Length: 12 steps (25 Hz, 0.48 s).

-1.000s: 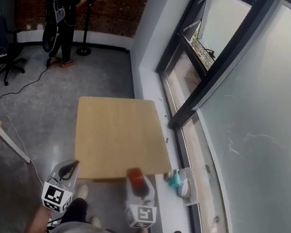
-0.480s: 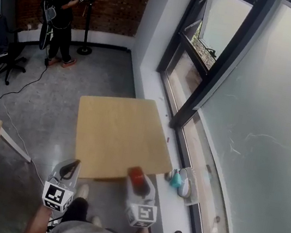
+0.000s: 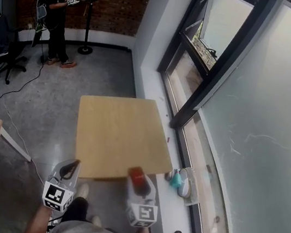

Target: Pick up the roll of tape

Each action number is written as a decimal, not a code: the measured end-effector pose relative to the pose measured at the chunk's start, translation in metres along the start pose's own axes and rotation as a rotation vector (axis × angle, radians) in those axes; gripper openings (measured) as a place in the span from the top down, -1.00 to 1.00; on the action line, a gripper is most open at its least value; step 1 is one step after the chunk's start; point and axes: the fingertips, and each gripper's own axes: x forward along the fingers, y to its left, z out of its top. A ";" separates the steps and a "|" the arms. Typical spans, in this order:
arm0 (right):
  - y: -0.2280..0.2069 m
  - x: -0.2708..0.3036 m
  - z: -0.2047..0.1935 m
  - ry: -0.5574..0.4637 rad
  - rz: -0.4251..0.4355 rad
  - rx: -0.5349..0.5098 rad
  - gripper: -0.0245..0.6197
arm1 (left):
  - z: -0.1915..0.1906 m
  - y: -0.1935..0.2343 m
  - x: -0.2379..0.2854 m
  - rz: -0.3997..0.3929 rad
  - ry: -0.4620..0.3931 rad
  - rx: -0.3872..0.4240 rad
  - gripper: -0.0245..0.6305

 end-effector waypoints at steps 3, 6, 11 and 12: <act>-0.001 0.000 0.000 -0.001 -0.003 -0.006 0.28 | -0.001 0.000 -0.001 0.002 0.000 0.000 0.93; -0.001 -0.001 -0.001 -0.001 -0.006 -0.010 0.28 | -0.003 0.001 -0.002 0.004 0.003 -0.001 0.93; -0.001 -0.001 -0.001 0.000 -0.008 -0.007 0.28 | -0.002 0.001 -0.002 0.004 -0.001 -0.002 0.93; -0.001 -0.001 -0.001 -0.002 -0.008 -0.006 0.28 | -0.001 0.000 -0.002 0.003 -0.003 -0.001 0.93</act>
